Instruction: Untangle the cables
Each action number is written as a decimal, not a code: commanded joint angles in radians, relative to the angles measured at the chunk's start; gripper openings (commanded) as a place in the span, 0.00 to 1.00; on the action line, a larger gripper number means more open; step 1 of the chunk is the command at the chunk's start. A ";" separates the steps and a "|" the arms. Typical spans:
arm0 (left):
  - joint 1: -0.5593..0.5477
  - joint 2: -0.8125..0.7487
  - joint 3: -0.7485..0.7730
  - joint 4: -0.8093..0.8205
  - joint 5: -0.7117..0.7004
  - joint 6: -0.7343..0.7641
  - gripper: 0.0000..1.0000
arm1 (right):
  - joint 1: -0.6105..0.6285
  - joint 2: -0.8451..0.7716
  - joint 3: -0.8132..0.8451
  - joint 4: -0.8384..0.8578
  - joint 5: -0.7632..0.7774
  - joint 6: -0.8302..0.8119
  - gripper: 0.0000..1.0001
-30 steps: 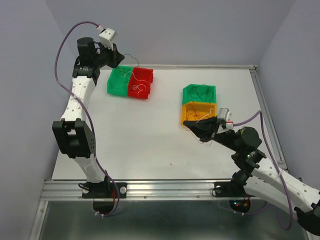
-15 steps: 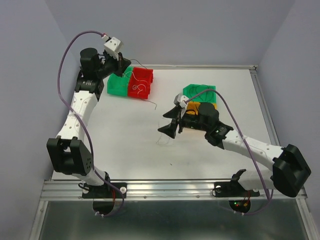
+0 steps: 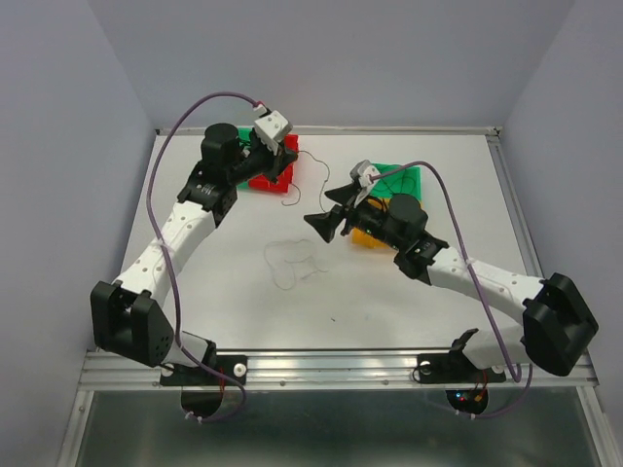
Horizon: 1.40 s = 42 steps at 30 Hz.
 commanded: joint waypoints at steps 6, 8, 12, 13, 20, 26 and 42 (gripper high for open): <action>-0.090 -0.132 -0.119 0.120 -0.040 -0.006 0.00 | 0.003 0.075 0.027 0.255 0.472 0.128 0.90; -0.106 -0.156 -0.147 0.137 -0.056 -0.003 0.00 | 0.001 0.113 0.046 0.260 0.526 0.127 0.89; -0.139 -0.189 -0.172 0.139 -0.068 0.005 0.00 | 0.003 0.180 0.076 0.283 0.543 0.113 0.72; -0.146 -0.199 -0.179 0.137 -0.066 0.005 0.00 | 0.002 0.202 0.085 0.295 0.534 0.113 0.54; -0.168 -0.218 -0.189 0.126 -0.071 0.015 0.00 | 0.001 0.198 0.041 0.399 0.520 0.120 0.01; -0.169 -0.177 -0.224 0.191 -0.108 0.018 0.00 | 0.001 0.128 0.006 0.399 0.601 0.093 0.01; -0.169 0.096 -0.239 0.349 -0.069 -0.018 0.00 | -0.308 0.185 0.049 0.522 0.545 0.341 0.01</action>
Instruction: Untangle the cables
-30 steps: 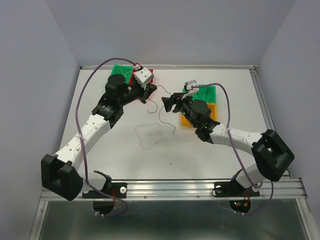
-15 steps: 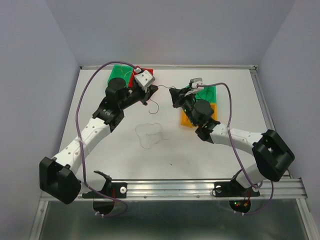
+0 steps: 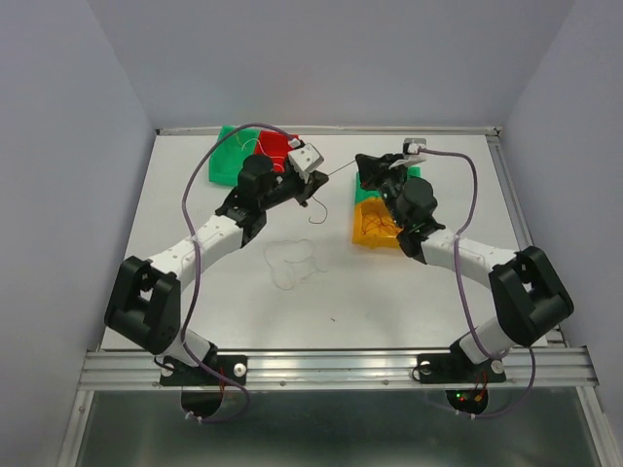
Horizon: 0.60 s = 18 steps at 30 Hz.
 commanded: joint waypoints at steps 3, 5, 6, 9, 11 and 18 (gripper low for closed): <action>0.018 0.110 0.048 -0.010 0.004 -0.017 0.09 | -0.139 0.050 0.087 0.167 0.028 0.146 0.01; 0.018 0.139 0.062 -0.012 -0.012 -0.014 0.39 | -0.154 0.080 0.121 0.167 -0.001 0.144 0.01; 0.018 0.142 0.061 -0.011 -0.028 -0.008 0.44 | -0.160 0.104 0.148 0.167 -0.010 0.143 0.01; 0.018 0.127 0.042 0.008 -0.054 0.004 0.59 | -0.176 0.143 0.190 0.167 -0.029 0.125 0.01; 0.018 0.095 0.023 0.020 -0.078 0.012 0.65 | -0.188 0.173 0.228 0.166 -0.044 0.121 0.01; 0.020 0.012 -0.022 0.048 -0.092 0.016 0.66 | -0.263 0.282 0.346 0.167 -0.176 0.143 0.01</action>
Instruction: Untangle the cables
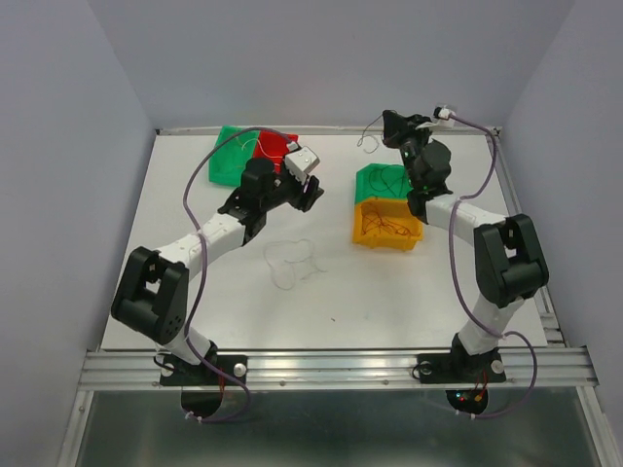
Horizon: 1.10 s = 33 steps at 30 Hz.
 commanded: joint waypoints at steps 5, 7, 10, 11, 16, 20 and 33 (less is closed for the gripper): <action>-0.002 -0.100 -0.012 0.066 -0.004 0.009 0.66 | -0.077 0.108 0.113 0.097 -0.226 0.028 0.01; -0.002 -0.108 -0.013 0.067 -0.009 0.013 0.66 | -0.089 0.123 0.086 0.129 -0.293 0.034 0.01; -0.002 -0.117 -0.018 0.066 -0.010 0.013 0.66 | -0.117 0.158 0.032 0.235 -0.376 0.086 0.01; -0.002 -0.118 -0.018 0.066 -0.010 0.015 0.66 | -0.124 0.169 0.021 0.267 -0.399 0.103 0.01; -0.002 -0.129 -0.026 0.066 -0.012 0.016 0.66 | -0.195 0.239 -0.040 0.468 -0.470 0.262 0.01; -0.002 -0.135 -0.027 0.067 -0.010 0.018 0.66 | -0.230 0.261 -0.089 0.539 -0.507 0.322 0.01; -0.002 -0.138 -0.030 0.067 -0.003 0.018 0.66 | -0.232 0.180 -0.277 0.539 -0.432 0.227 0.01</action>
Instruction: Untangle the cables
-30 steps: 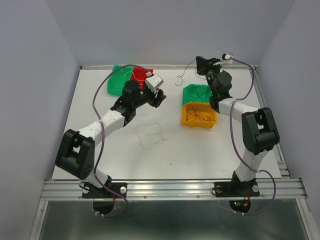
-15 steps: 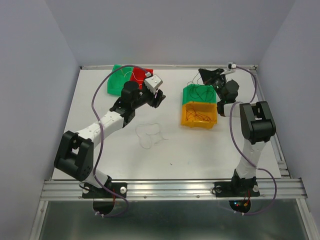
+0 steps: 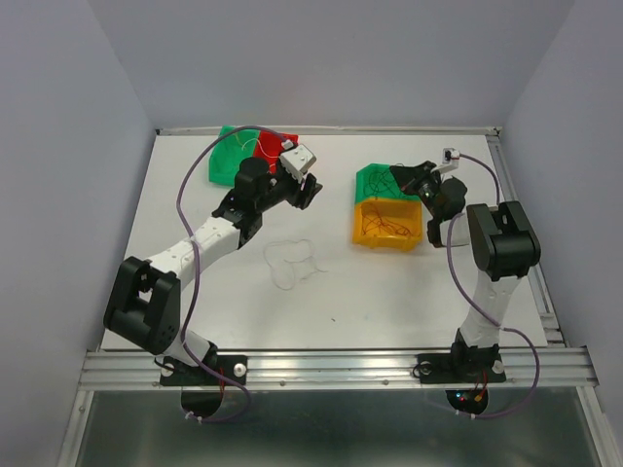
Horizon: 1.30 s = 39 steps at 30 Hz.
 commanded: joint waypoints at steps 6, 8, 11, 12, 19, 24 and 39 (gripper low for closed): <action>-0.002 -0.015 0.019 0.023 0.035 0.017 0.66 | 0.004 -0.119 -0.081 0.166 0.088 -0.148 0.06; -0.002 0.002 0.033 0.014 0.042 0.014 0.66 | 0.004 -0.127 -0.093 0.151 0.110 -0.158 0.08; -0.002 0.010 0.036 0.009 0.043 0.017 0.66 | 0.004 -0.138 -0.084 0.078 0.127 -0.165 0.08; -0.002 0.010 0.036 0.009 0.039 0.017 0.66 | 0.004 -0.141 -0.077 0.042 0.134 -0.167 0.09; 0.000 0.015 0.042 0.000 0.036 0.017 0.66 | 0.004 -0.168 -0.060 -0.116 0.185 -0.194 0.11; -0.002 0.021 0.046 -0.002 0.038 0.018 0.66 | 0.004 -0.181 -0.069 -0.180 0.231 -0.211 0.13; -0.002 0.030 0.053 -0.012 0.038 0.020 0.66 | 0.004 -0.277 -0.067 -0.411 0.342 -0.236 0.30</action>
